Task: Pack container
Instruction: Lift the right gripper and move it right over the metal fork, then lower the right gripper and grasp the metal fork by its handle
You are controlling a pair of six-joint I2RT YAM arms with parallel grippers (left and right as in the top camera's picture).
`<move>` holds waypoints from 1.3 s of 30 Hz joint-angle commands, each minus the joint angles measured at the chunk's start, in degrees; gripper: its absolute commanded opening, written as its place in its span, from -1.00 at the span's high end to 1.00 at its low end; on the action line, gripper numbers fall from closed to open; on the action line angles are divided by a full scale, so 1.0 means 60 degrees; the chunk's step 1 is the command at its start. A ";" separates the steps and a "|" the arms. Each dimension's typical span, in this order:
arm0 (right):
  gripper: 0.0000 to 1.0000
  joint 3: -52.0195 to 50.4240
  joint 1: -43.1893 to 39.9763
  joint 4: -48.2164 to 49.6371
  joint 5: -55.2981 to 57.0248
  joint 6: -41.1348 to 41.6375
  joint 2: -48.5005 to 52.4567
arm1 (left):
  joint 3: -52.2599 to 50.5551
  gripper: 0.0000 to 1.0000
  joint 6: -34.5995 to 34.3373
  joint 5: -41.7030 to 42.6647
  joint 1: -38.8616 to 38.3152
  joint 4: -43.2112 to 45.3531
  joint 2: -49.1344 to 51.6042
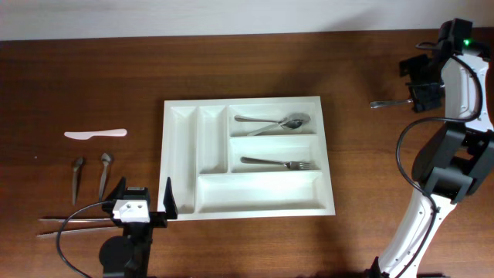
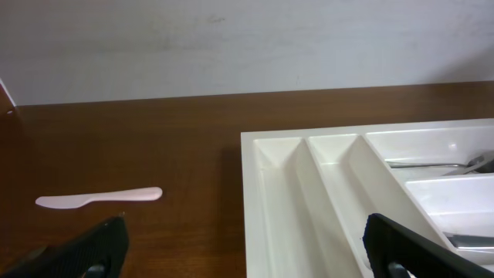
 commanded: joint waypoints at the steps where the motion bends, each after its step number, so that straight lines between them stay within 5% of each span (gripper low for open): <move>1: -0.91 -0.0018 -0.0073 -0.0244 0.0699 0.0084 0.0324 | -0.0102 -0.99 0.0146 -0.0066 0.0040 0.0033 -0.0091; 39: -0.89 -0.0018 -0.0087 -0.0036 0.1162 0.0266 0.1392 | -0.0102 -0.98 0.0146 -0.0066 0.0040 0.0033 -0.0091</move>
